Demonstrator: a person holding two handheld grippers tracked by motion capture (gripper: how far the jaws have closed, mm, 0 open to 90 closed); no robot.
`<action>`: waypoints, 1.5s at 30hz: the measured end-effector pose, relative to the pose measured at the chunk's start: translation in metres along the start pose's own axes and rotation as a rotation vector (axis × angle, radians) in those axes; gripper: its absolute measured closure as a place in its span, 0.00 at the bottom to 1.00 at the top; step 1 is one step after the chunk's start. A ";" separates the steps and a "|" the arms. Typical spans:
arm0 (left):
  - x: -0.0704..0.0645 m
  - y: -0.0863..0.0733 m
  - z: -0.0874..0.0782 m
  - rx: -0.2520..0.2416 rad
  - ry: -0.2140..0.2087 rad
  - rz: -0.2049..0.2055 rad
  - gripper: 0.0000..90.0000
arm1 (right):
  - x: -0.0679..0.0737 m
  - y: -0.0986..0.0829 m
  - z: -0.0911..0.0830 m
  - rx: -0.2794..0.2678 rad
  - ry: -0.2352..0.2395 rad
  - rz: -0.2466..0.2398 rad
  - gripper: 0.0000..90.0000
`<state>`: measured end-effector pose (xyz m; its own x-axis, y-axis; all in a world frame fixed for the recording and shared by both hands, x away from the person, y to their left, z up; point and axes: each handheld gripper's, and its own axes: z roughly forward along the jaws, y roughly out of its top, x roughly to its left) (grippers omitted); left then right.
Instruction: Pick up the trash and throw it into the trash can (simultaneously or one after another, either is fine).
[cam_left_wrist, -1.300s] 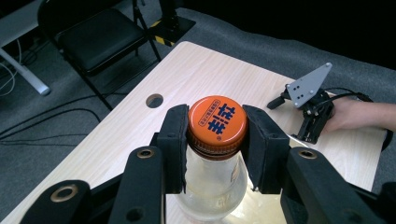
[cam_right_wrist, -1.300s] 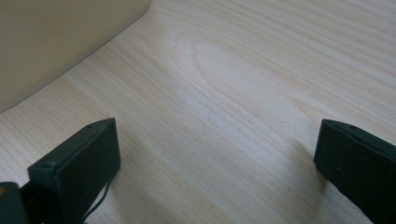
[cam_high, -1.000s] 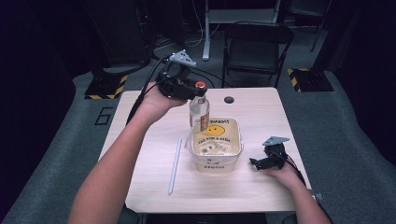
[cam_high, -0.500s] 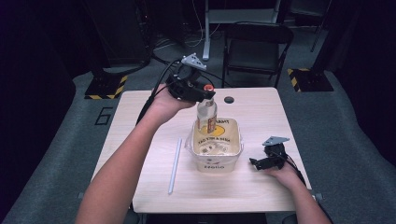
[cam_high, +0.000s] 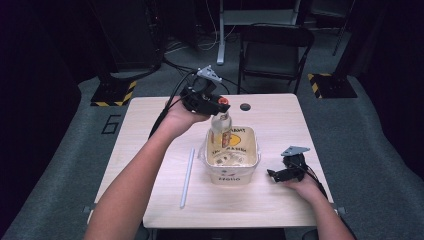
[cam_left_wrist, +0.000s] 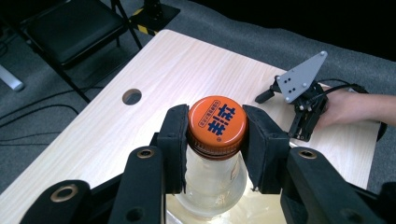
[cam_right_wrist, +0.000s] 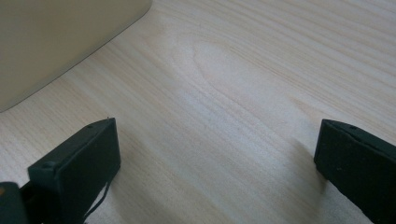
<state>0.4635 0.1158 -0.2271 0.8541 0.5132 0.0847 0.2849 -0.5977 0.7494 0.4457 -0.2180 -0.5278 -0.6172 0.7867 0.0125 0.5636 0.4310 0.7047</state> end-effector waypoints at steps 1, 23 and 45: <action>0.000 -0.001 0.002 0.004 -0.002 0.000 0.70 | 0.000 0.000 0.000 0.000 0.000 0.000 0.00; 0.009 -0.033 0.033 0.036 0.008 -0.062 0.70 | 0.000 0.000 0.001 -0.008 -0.004 -0.004 0.00; 0.015 -0.059 0.065 0.072 0.005 -0.107 0.70 | 0.000 0.000 0.001 -0.008 -0.004 -0.003 0.00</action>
<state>0.4881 0.1191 -0.3126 0.8151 0.5793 0.0105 0.4047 -0.5822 0.7051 0.4460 -0.2179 -0.5283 -0.6168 0.7871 0.0071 0.5573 0.4303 0.7101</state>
